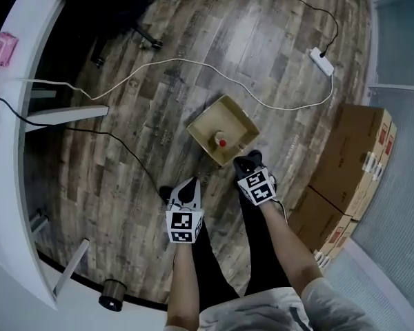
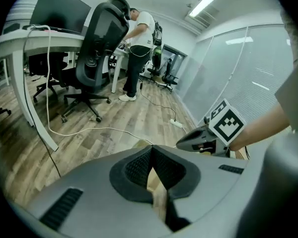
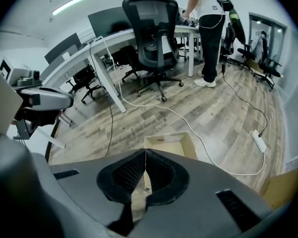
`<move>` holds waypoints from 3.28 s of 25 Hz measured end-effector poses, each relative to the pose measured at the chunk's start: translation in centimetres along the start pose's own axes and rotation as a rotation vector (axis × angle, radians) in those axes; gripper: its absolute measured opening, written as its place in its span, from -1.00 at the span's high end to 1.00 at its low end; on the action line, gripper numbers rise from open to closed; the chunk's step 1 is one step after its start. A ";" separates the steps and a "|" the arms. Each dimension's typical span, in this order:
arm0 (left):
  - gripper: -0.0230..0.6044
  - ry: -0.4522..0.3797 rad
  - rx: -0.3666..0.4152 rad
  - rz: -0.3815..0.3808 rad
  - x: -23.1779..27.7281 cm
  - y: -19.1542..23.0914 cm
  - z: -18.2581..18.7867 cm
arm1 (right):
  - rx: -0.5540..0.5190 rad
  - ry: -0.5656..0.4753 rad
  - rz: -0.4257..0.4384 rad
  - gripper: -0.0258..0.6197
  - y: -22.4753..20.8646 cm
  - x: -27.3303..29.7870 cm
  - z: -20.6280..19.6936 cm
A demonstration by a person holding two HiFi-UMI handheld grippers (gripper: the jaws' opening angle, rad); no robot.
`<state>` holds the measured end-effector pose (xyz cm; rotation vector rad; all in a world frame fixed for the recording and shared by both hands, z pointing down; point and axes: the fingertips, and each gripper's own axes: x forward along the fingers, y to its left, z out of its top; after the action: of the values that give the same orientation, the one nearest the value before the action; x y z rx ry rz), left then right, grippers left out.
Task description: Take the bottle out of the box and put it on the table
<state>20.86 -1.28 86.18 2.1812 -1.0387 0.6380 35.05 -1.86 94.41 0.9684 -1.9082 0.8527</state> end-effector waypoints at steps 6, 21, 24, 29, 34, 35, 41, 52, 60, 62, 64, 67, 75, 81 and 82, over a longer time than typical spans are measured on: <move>0.88 0.020 0.046 -0.074 5.3 0.8 -5.9 | -0.113 0.085 -0.004 0.79 -0.8 7.3 -2.4; 0.88 -0.029 -0.008 -0.071 13.9 6.7 -15.7 | -0.347 0.230 -0.078 0.22 -3.5 23.5 -8.8; 0.88 -0.024 -0.007 -0.071 14.8 7.6 -16.7 | -0.333 0.237 -0.103 0.25 -4.2 24.8 -9.4; 0.88 -0.035 0.006 -0.066 15.5 8.3 -16.9 | -0.389 0.302 -0.104 0.24 -4.8 26.0 -10.8; 0.88 -0.046 0.018 -0.064 15.4 8.4 -16.6 | -0.408 0.295 -0.119 0.35 -4.9 26.3 -10.5; 0.88 -0.045 0.019 -0.065 15.3 8.3 -16.6 | -0.410 0.296 -0.118 0.35 -4.9 26.2 -10.4; 0.88 -0.040 0.022 -0.070 13.7 7.8 -16.4 | -0.406 0.294 -0.105 0.36 -4.2 24.5 -10.3; 0.88 -0.035 -0.008 -0.036 6.7 7.9 -11.4 | -0.386 0.234 -0.111 0.36 -1.1 16.4 -5.2; 0.88 -0.070 0.022 -0.003 -0.6 6.9 -4.3 | -0.413 0.166 -0.092 0.36 2.3 7.2 0.4; 0.88 -0.076 0.031 0.001 -2.6 6.4 -2.6 | -0.424 0.149 -0.080 0.36 3.4 5.1 1.7; 0.88 -0.085 0.039 0.000 -4.5 5.9 -0.7 | -0.445 0.132 -0.070 0.36 4.6 3.1 3.5; 0.88 -0.111 0.074 0.002 -7.7 5.0 2.3 | -0.476 0.098 -0.050 0.36 6.6 -0.2 6.4; 0.88 -0.089 0.044 0.012 -16.3 2.2 7.0 | -0.500 0.009 -0.062 0.36 10.8 -11.3 12.6; 0.88 -0.146 0.042 -0.012 -21.9 -1.5 12.2 | -0.417 -0.093 -0.098 0.36 12.3 -19.6 16.5; 0.88 -0.155 0.058 -0.014 -22.6 -1.9 12.9 | -0.406 -0.109 -0.091 0.36 12.8 -20.8 16.9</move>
<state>11.49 1.74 62.03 2.3167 -1.0947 0.5049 25.84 -3.35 66.18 0.8553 -2.0082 0.3435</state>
